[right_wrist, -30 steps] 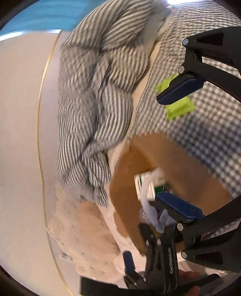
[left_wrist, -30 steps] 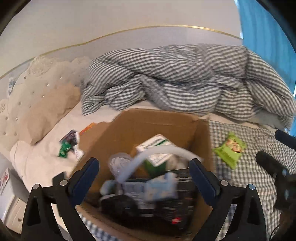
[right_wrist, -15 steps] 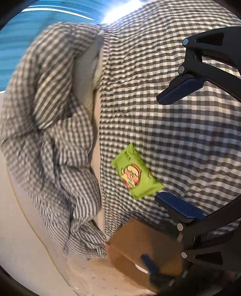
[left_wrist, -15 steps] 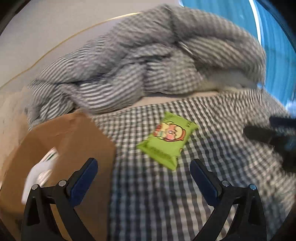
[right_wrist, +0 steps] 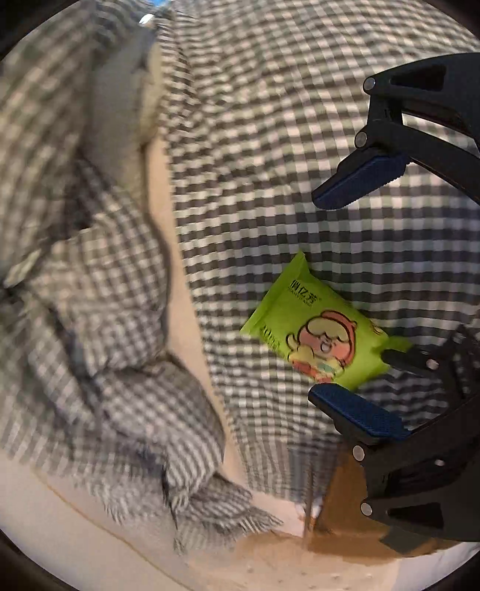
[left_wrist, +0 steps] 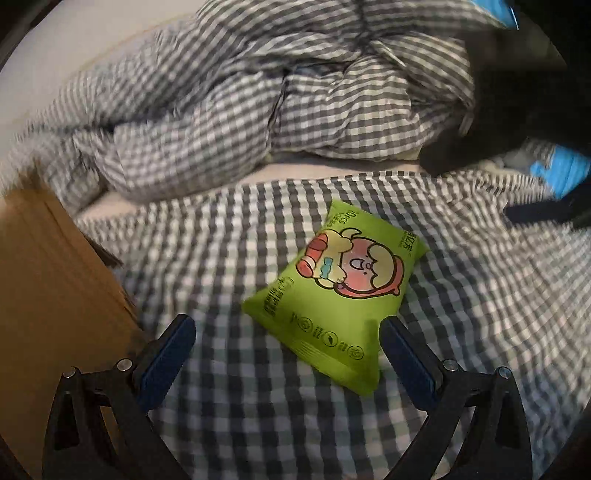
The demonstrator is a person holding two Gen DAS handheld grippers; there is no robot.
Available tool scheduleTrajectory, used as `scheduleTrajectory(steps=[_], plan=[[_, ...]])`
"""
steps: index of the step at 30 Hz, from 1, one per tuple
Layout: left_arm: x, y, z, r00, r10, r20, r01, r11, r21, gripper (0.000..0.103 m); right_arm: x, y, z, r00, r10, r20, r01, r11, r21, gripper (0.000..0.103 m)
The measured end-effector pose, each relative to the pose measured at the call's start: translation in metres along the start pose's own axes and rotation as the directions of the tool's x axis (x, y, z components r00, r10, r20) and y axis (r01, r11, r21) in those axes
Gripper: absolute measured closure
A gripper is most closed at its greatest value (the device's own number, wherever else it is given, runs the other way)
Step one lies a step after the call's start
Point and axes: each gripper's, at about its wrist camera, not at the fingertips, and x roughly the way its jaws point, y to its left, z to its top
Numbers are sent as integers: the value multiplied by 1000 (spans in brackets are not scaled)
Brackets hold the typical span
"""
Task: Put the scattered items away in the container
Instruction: 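Move the left gripper to the green snack bag, then grasp the green snack bag with the left gripper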
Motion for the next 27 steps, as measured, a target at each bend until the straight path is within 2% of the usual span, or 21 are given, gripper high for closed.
scheduleTrajectory(steps=[3, 5, 7, 10, 13, 16, 17, 18, 19, 20, 22, 23, 24, 27], plan=[[5, 1, -2, 998, -57, -4, 57, 998, -37, 1, 28, -7, -1, 998, 13, -60, -10, 999, 52, 8], [8, -4, -2, 996, -91, -5, 90, 995, -29, 1, 41, -8, -1, 997, 12, -78, -7, 998, 62, 8], [10, -10, -2, 994, -112, -3, 112, 994, -8, 1, 53, -7, 2, 995, 25, -93, -17, 997, 77, 13], [27, -20, -2, 994, -98, -47, 99, 995, 26, 1, 75, -2, 6, 985, 53, -163, -38, 995, 91, 16], [45, -17, -4, 985, -123, -124, 124, 992, 0, 1, 95, 0, 8, 970, 117, -215, -90, 987, 132, 16], [48, -17, 0, 986, -116, -118, 116, 993, -3, 1, 101, -2, 16, 969, 114, -218, -83, 986, 146, 16], [49, -18, 2, 987, -106, -119, 106, 994, 1, 7, 102, -2, 17, 968, 111, -223, -80, 986, 146, 17], [49, -18, 3, 988, -101, -116, 102, 995, 1, 16, 101, -1, 18, 969, 106, -223, -77, 988, 137, 22], [48, -17, 4, 988, -109, -113, 109, 994, -3, 19, 97, 1, 18, 971, 106, -214, -82, 990, 118, 32], [46, -17, 4, 987, -118, -108, 118, 993, -8, 22, 92, 2, 17, 973, 109, -201, -91, 991, 100, 36], [42, -17, 4, 987, -126, -101, 125, 992, -9, 30, 83, 1, 15, 977, 118, -177, -104, 991, 87, 50], [38, -19, 4, 987, -128, -99, 128, 992, -3, 45, 78, -2, 13, 978, 131, -164, -116, 989, 95, 51], [34, -21, 4, 988, -121, -101, 122, 993, 6, 53, 74, -4, 10, 976, 151, -155, -136, 985, 105, 54], [19, -23, 1, 989, -118, -90, 119, 993, 13, 54, 60, -9, 3, 972, 186, -143, -172, 979, 105, 57]])
